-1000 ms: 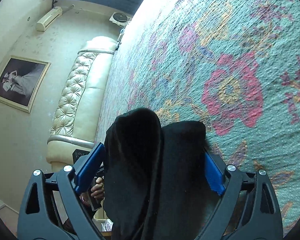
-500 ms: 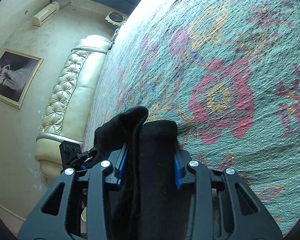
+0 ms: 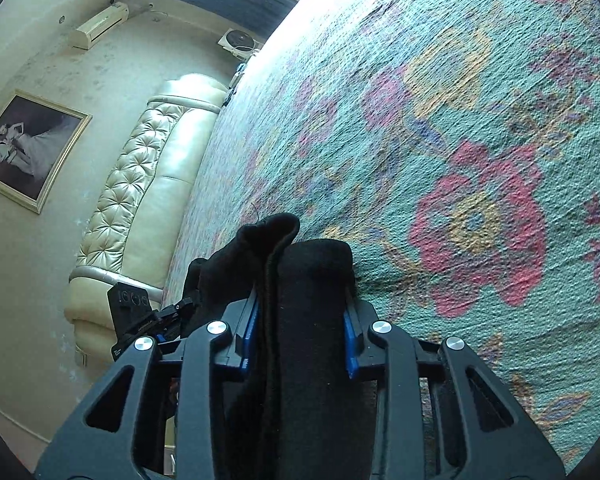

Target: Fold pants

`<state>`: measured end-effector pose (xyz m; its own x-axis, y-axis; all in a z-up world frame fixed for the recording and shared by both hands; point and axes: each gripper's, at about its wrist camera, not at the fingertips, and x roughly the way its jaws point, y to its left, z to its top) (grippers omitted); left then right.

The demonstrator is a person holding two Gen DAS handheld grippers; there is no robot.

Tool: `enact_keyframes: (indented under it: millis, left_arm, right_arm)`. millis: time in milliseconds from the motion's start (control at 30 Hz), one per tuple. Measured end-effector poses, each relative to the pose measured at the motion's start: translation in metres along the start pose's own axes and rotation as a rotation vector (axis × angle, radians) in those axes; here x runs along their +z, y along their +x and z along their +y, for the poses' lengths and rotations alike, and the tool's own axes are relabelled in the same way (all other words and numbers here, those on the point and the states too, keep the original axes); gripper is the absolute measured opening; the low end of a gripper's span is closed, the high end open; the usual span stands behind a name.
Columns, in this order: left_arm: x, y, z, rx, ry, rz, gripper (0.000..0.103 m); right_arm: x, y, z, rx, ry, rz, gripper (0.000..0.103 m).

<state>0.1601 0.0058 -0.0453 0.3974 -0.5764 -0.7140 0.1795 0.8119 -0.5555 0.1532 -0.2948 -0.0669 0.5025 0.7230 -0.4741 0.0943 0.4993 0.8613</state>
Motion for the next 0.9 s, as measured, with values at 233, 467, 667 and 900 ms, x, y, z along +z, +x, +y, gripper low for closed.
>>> enact_keyframes:
  millis: [233, 467, 667, 900]
  left_arm:
    - [0.013, -0.010, 0.021, 0.032, -0.020, -0.028, 0.024]
    - [0.032, -0.014, 0.036, 0.061, -0.037, -0.048, 0.024]
    - [0.044, -0.014, 0.048, 0.080, -0.035, -0.063, 0.024]
    - [0.053, -0.009, 0.053, 0.095, -0.022, -0.072, 0.024]
  right_arm:
    - [0.009, 0.028, 0.008, 0.017, 0.011, -0.001, 0.032]
    - [0.024, 0.060, 0.021, 0.024, 0.010, 0.003, 0.032]
    - [0.037, 0.081, 0.029, 0.031, 0.011, -0.001, 0.032]
    - [0.049, 0.094, 0.026, 0.047, 0.022, -0.008, 0.032]
